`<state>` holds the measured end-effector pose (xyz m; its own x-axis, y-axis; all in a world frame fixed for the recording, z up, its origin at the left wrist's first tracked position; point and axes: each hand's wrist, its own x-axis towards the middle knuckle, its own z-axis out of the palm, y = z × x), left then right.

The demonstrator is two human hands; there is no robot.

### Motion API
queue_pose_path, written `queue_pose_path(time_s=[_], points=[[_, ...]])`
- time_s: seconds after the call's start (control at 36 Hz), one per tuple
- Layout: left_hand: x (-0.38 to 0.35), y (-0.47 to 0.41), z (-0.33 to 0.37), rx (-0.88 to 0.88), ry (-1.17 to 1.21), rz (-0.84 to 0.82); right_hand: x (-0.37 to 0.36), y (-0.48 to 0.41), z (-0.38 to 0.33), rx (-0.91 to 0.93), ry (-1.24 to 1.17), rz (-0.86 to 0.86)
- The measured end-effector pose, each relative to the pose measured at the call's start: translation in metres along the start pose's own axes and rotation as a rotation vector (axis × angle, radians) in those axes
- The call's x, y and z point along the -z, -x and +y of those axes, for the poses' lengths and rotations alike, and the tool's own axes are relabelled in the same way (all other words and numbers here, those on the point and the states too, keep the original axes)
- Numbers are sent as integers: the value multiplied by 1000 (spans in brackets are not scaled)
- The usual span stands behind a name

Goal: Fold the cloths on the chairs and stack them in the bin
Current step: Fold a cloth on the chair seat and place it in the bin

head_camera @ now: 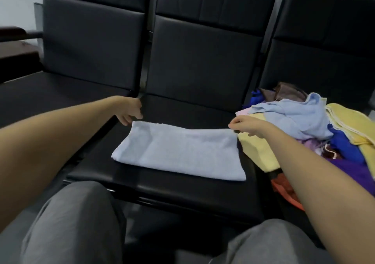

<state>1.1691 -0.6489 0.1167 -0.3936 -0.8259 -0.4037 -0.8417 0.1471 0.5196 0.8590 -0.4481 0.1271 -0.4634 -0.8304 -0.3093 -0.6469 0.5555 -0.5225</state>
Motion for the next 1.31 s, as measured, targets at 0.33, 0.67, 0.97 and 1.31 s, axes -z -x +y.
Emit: queue_pose_path(time_s=[0.33,0.67,0.97,1.31], points=[[-112,-4,27,-532,-631,-119,-43,-18,6,21,44,9],[-149,-10,56,79,-201,189,-83,-28,-6,158,61,229],[-88,-4,30,-67,423,80,-113,-29,3,187,271,-5],[-104,30,-22,-440,224,-189,-128,1,29,230,-24,328]])
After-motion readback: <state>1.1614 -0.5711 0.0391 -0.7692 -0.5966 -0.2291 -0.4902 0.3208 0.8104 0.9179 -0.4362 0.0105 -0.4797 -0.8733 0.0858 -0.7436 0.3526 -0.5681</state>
